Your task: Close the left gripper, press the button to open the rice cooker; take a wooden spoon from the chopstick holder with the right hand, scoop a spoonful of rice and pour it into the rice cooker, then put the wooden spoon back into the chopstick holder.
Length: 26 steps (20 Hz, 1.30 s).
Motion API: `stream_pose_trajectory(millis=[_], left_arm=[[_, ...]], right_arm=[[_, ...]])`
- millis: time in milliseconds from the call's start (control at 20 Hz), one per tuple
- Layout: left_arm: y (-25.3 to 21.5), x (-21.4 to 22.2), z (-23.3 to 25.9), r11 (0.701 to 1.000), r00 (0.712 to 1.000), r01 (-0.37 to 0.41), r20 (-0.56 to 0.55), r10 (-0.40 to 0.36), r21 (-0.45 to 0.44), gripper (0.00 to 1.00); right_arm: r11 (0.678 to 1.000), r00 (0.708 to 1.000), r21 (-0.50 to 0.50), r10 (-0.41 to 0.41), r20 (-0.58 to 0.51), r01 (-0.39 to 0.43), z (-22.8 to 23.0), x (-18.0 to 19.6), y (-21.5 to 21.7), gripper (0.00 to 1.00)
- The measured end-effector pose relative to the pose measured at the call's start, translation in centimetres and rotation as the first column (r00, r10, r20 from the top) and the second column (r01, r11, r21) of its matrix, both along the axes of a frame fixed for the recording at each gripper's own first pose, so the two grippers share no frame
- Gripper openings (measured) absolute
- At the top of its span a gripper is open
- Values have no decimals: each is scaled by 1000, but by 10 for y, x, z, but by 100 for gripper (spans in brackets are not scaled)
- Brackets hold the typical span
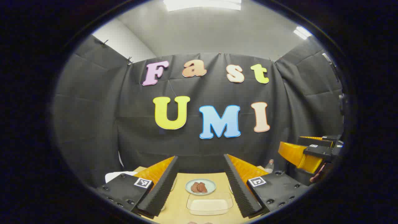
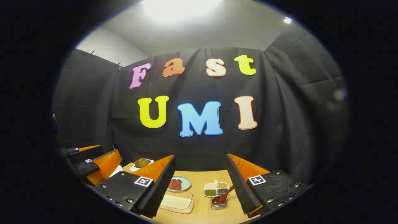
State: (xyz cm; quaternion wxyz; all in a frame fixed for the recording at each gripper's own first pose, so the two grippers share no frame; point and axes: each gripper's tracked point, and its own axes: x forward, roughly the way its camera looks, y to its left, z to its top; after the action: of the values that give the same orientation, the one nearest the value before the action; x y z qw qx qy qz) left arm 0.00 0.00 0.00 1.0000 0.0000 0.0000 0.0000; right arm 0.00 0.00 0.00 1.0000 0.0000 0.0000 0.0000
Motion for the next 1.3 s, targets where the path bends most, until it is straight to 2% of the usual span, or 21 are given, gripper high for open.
stream_pose_trajectory(millis=[200, 400, 650, 950, 1000, 1150, 1300], left_arm=[[-3, 7, 5, 1000, 1000, -2, 12, 2, 17, 97], [-14, 19, 8, 997, 997, 71, 22, -70, -7, 99], [-11, 36, 5, 996, 995, 94, 30, -93, -7, 99], [16, 47, 1, 995, 996, 85, 43, -83, -60, 99], [26, 50, -2, 995, 997, 72, 39, -70, -62, 94], [57, 58, -14, 998, 1000, 30, 9, -29, -62, 99], [78, 61, -43, 995, 997, 40, -55, -45, -87, 98]], right_arm=[[999, 1000, 30, -11, 8, 11, 3, 6, -6, 96], [998, 998, 15, -64, 4, 64, 4, 11, -10, 96], [993, 992, 3, -121, 37, 121, 11, 13, -14, 96], [997, 997, -16, -77, 22, 78, 3, 24, 5, 96], [998, 998, -19, -67, 17, 67, 2, 26, 9, 96], [998, 999, -39, -40, -3, 40, -8, 31, 20, 96], [999, 999, -49, -15, -29, 14, -18, 33, 27, 96]])
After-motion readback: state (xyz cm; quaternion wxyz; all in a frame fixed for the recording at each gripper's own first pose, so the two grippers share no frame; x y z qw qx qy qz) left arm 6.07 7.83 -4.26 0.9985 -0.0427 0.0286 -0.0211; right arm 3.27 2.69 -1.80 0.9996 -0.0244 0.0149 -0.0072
